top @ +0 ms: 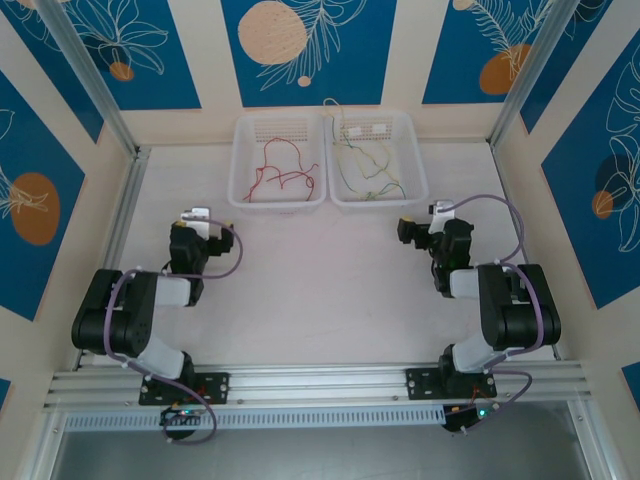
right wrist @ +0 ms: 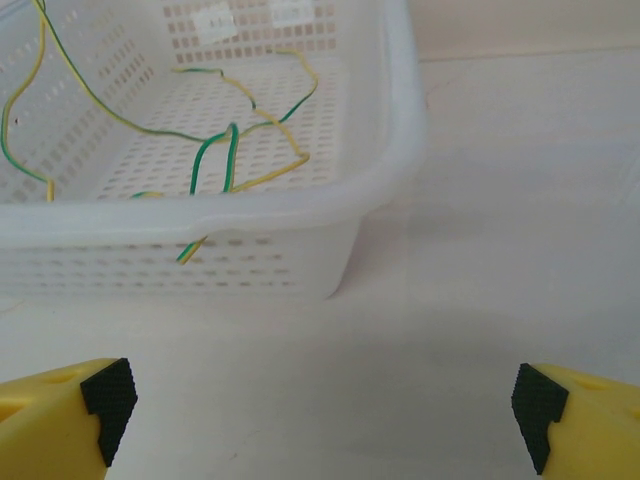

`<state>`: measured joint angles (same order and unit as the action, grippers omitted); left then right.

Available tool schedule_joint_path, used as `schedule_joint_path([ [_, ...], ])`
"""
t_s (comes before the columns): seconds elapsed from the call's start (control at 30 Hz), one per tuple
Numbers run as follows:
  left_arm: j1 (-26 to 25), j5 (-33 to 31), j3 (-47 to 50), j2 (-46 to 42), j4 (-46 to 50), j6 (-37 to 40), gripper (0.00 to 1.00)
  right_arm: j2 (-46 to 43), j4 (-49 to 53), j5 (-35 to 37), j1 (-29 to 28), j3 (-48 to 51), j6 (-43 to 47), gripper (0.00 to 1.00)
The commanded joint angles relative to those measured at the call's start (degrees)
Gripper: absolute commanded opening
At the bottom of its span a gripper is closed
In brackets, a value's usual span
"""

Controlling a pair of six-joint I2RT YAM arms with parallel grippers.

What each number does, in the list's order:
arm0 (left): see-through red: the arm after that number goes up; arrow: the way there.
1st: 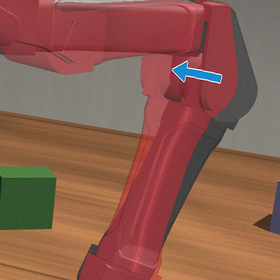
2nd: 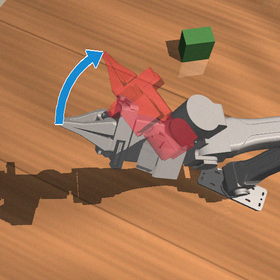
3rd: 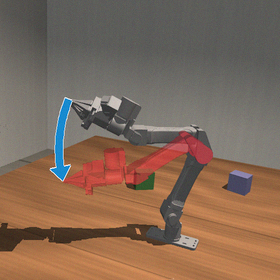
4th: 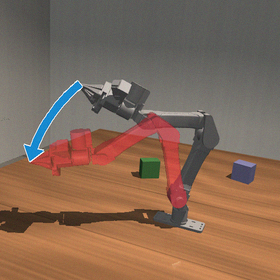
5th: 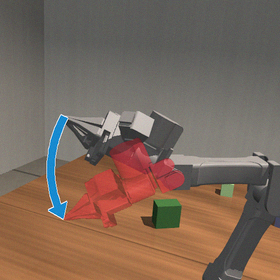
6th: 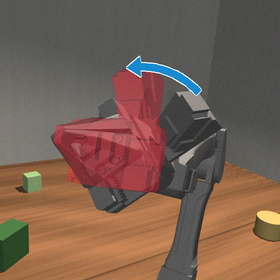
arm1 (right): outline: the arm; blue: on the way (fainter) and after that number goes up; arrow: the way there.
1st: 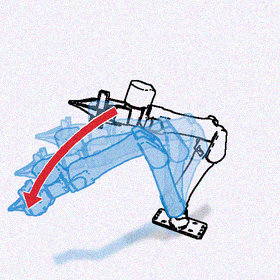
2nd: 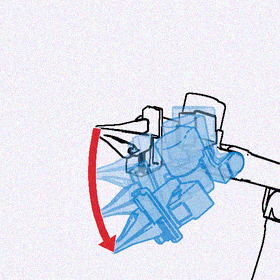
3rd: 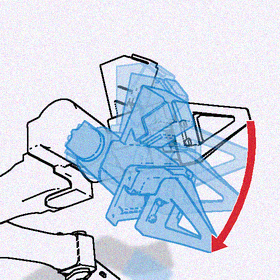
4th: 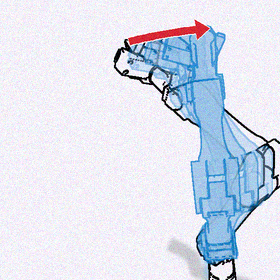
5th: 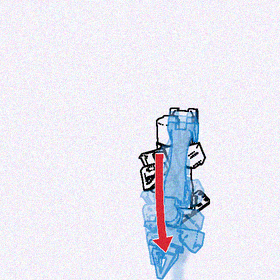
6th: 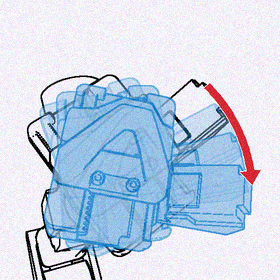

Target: Untangle the cables

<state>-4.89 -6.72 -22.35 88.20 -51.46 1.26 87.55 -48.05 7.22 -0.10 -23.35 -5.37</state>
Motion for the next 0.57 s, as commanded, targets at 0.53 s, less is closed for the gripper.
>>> schedule_joint_path([
  [0.53, 0.68, 2.68, -0.41, -0.05, 3.21, 1.05, 1.00, -0.17, 1.57, -2.13, 0.10, -0.44, -0.52, 0.99],
])
